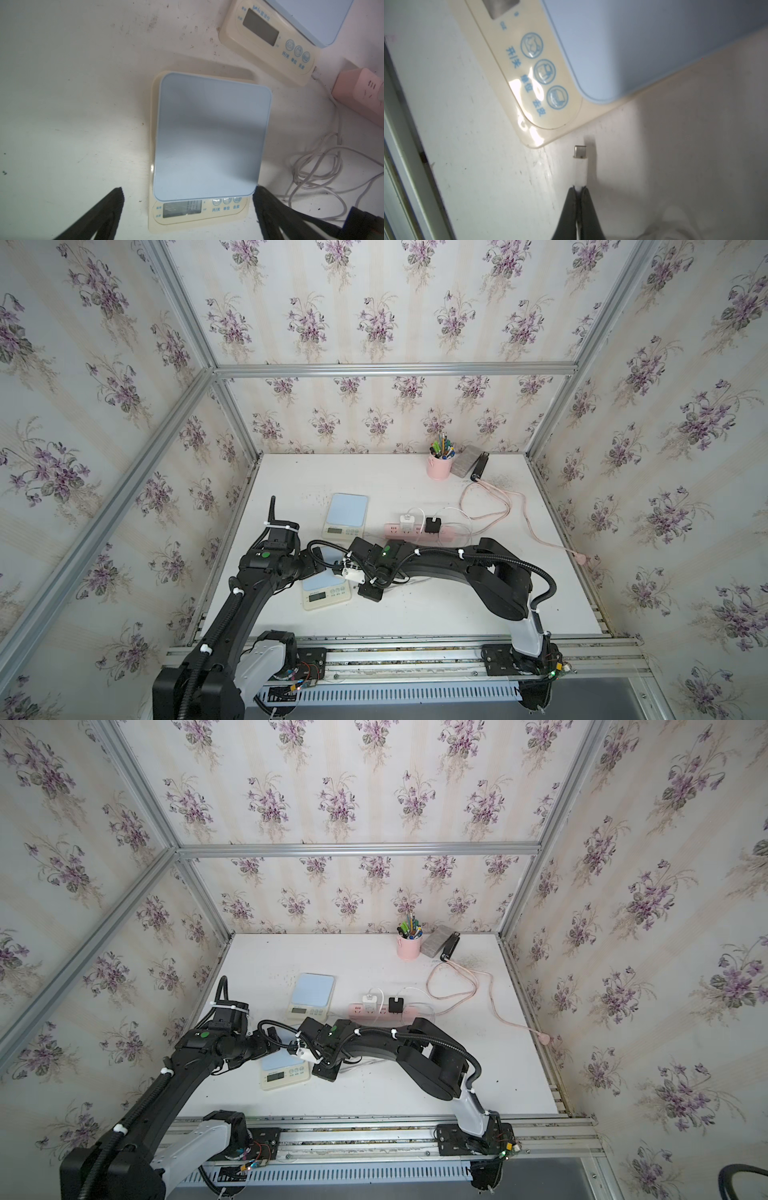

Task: Charge the electronic scale
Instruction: Insert the charging cable into the electronic scale.

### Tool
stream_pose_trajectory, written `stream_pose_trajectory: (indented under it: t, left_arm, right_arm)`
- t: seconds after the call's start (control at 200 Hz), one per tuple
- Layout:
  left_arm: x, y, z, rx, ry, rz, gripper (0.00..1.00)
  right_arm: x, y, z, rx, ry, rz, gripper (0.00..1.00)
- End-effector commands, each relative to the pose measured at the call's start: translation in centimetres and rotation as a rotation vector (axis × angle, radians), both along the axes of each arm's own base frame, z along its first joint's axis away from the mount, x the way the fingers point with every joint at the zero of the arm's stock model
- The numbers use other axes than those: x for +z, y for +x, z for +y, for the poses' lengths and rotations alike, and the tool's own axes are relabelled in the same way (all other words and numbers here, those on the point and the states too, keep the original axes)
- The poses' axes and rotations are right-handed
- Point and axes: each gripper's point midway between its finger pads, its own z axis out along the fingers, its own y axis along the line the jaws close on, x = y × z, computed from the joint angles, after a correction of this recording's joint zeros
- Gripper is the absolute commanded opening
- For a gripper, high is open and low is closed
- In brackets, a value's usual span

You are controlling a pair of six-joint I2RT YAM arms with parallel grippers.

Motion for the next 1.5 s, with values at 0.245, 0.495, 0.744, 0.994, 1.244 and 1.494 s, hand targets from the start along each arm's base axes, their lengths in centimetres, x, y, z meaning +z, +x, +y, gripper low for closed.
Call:
stream_pose_trajectory:
  t: [0.245, 0.495, 0.744, 0.994, 1.244, 1.494]
  left_arm:
    - [-1.4, 0.2, 0.5, 0.037, -0.010, 0.041, 0.99]
    - [-2.9, 0.8, -1.7, -0.059, -0.119, 0.063, 0.94]
    - [-4.0, 0.8, -1.9, -0.073, -0.125, 0.120, 0.91]
    - [-4.5, 0.7, -1.3, -0.076, -0.093, 0.139, 0.91]
    - [-4.7, 0.8, -1.3, -0.082, -0.095, 0.148, 0.91]
    - [-4.4, 1.0, -1.8, -0.099, -0.119, 0.138, 0.92]
  right_arm:
    - [0.1, -1.0, 1.1, 0.082, 0.049, 0.011, 0.00]
    - [1.5, -1.7, 1.9, 0.162, 0.133, 0.002, 0.00]
    - [0.4, -0.9, 2.1, 0.164, 0.098, -0.025, 0.00]
    - [0.5, 0.1, 1.2, 0.149, 0.072, -0.079, 0.00]
    - [0.1, 0.4, 0.5, 0.150, 0.033, -0.083, 0.00]
    - [-0.1, 0.4, 1.5, 0.173, 0.029, -0.064, 0.00]
